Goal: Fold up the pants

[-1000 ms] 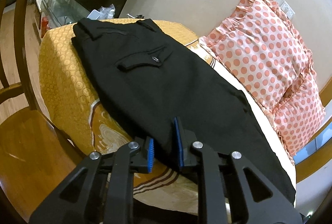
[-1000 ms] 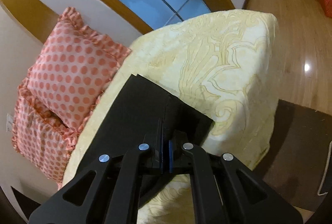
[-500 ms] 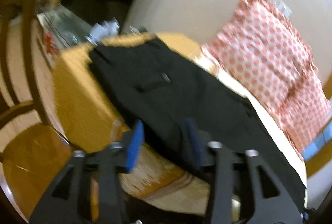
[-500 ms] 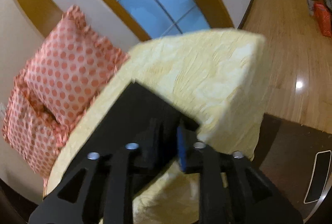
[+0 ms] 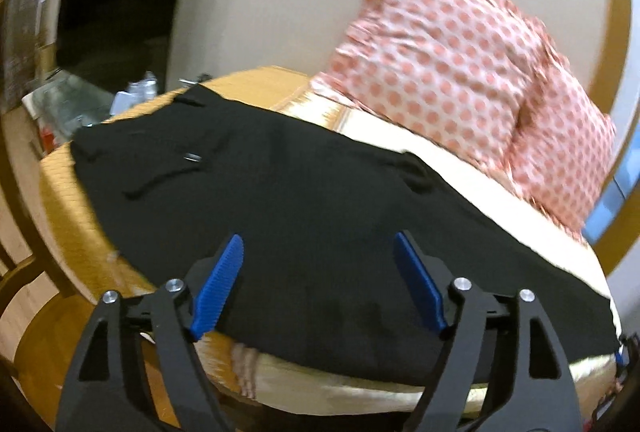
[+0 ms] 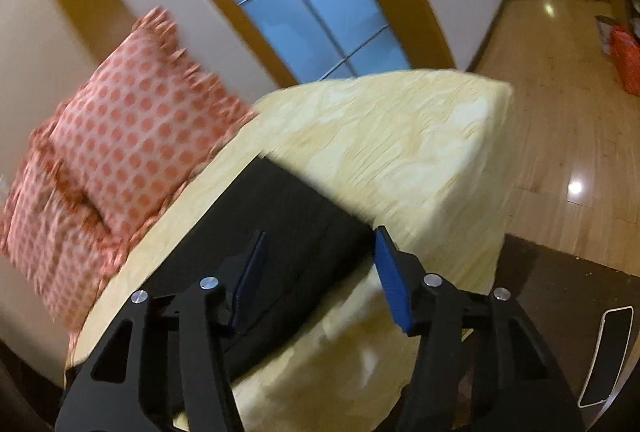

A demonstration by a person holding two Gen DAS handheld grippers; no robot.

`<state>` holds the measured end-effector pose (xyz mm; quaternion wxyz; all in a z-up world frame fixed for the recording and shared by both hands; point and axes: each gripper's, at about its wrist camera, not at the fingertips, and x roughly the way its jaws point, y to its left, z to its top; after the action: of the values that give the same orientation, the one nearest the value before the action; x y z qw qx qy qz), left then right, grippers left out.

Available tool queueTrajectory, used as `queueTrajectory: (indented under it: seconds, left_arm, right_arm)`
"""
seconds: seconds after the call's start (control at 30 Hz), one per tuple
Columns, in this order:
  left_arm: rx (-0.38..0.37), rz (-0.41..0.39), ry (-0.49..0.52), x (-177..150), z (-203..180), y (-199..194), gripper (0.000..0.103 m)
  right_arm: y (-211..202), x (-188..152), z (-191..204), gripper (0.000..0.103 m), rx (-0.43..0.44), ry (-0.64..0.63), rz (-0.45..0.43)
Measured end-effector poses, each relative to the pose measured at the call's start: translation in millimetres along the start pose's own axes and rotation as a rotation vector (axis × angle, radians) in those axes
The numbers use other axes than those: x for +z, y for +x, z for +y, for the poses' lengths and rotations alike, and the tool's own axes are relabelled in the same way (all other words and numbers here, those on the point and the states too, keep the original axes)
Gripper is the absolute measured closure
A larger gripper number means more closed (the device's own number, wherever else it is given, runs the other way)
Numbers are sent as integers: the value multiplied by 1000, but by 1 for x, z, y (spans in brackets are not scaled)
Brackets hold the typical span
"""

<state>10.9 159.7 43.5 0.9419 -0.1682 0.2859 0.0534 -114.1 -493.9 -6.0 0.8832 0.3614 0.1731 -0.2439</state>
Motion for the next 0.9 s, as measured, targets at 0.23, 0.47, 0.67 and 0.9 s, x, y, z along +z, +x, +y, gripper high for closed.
queueTrajectory:
  seconds: [0.23, 0.47, 0.67, 0.9]
  left_arm:
    - [-48, 74, 35, -13, -11, 24, 20]
    - [-98, 51, 76, -20, -12, 22, 9]
    - [-151, 29, 63, -21, -8, 23, 2]
    - [-162, 17, 46, -21, -7, 21, 2]
  right_arm:
    - [5, -12, 0, 71, 98, 74, 5]
    - [11, 2, -1, 97, 56, 127, -35]
    - [0, 4, 118, 97, 186, -141, -71]
    - [4, -107, 320, 97, 614, -570, 193]
